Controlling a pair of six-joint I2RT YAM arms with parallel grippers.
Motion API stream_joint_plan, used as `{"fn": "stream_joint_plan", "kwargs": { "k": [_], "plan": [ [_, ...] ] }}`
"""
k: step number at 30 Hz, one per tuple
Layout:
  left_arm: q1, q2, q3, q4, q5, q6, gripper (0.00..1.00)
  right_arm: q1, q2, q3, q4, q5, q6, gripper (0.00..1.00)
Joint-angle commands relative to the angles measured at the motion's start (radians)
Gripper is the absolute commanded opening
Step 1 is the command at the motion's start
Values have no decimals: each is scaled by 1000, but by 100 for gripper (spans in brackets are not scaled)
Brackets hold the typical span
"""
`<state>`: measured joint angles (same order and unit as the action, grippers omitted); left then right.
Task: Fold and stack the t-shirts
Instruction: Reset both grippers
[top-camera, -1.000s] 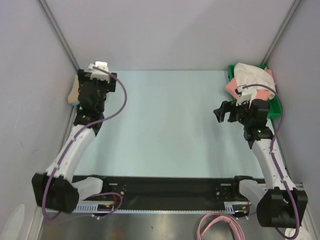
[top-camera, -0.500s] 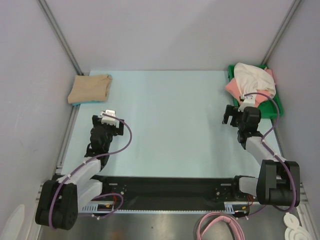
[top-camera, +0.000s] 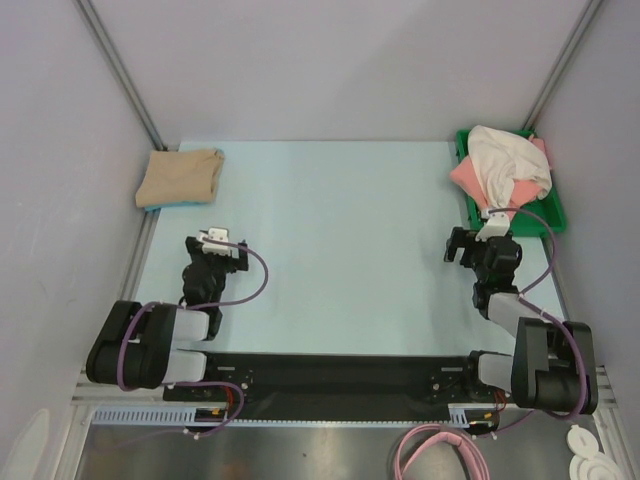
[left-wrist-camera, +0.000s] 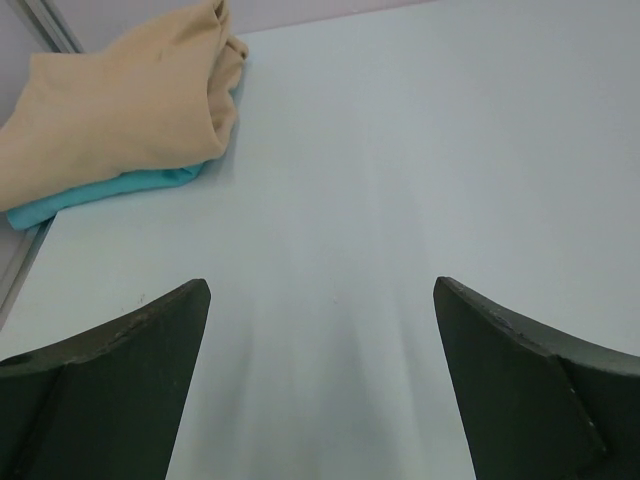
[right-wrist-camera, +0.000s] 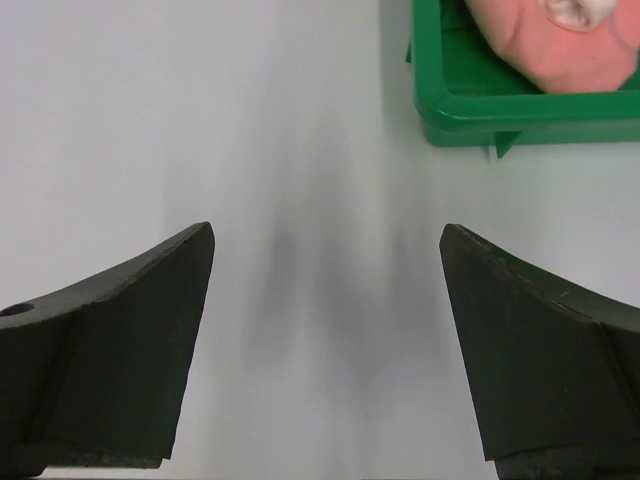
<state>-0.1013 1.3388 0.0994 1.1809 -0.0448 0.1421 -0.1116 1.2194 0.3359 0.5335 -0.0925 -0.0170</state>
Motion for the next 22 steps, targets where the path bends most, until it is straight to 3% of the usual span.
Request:
{"fn": "stream_joint_plan", "kwargs": {
  "k": [1,6,8,10,22],
  "plan": [
    [8,-6,37,77,-3,-47,100,38,12,-46,259,-27,12,100],
    [9,-6,40,57,-12,-52,100,187,262,-118,672,144,-43,100],
    [8,-3,39,60,-12,-52,100,173,232,-95,574,154,-27,100],
    [8,-3,40,59,-12,-52,100,187,247,-117,641,174,-37,100],
    [9,-6,37,62,-12,-52,100,124,252,-81,557,48,-5,100]
  ]
}}
